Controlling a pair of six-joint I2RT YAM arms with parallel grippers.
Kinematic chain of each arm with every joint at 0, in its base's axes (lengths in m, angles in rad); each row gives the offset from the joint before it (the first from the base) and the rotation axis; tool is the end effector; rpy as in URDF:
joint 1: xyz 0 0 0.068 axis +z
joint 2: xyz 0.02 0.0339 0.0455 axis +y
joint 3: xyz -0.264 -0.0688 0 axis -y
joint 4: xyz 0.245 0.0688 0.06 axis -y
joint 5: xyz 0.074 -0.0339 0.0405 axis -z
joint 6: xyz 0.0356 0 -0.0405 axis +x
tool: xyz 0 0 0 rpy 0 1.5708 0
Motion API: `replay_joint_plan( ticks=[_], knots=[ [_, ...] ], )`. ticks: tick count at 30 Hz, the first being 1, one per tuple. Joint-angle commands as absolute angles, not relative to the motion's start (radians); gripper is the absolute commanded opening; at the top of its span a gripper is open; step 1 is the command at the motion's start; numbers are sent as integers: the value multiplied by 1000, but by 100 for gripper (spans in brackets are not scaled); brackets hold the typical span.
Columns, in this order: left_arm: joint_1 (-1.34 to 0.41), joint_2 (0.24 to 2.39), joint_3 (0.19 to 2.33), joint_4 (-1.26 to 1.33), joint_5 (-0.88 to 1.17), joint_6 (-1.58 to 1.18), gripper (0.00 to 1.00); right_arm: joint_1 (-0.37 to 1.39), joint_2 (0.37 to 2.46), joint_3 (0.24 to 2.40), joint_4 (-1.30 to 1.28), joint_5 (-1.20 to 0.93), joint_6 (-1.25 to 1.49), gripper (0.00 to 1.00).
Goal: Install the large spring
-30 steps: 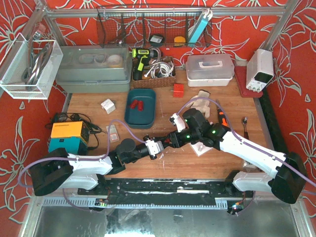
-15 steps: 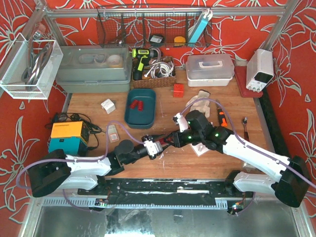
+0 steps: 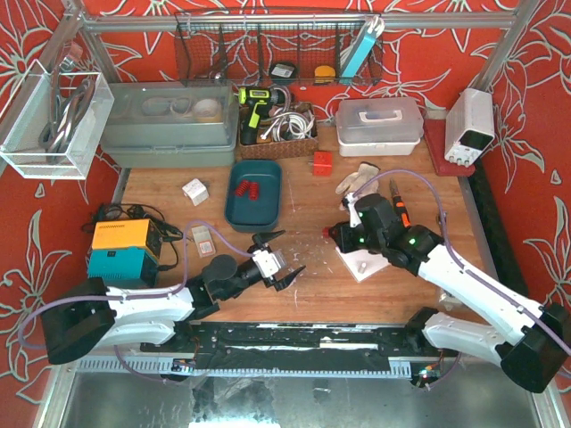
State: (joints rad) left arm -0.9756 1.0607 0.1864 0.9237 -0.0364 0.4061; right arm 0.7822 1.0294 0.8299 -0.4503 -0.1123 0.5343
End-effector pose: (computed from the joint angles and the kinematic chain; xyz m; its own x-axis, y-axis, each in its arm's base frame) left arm 0.1153 -0.1680 0.1999 0.3443 0.1957 -0.9183 0.7305 0.5585 0.3929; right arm 0.1554 0.1601 0.2838 -0.7583 -0.0401 -0.6507 -0.4387 0.7697 0.4638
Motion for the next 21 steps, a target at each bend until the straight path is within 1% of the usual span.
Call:
replay_joint_plan(
  ticks=[1,4,9,16,21],
  knots=[
    [-979,1070,203,864,-139,340,100,688,1050,903,-587,40,433,0],
    [-979,1070,227,802,-155,294,100,596,1087,939,-644,59,399,0],
    [-979,1049,251,737,-157,241,100,516,1168,1020,-743,150,347,0],
    [-979,1030,219,759,-164,243,100,406,1269,1094,-815,170,324,0],
    [-979,1011,217,755,-149,234,100,333,1312,1094,-803,116,324,0]
  ],
)
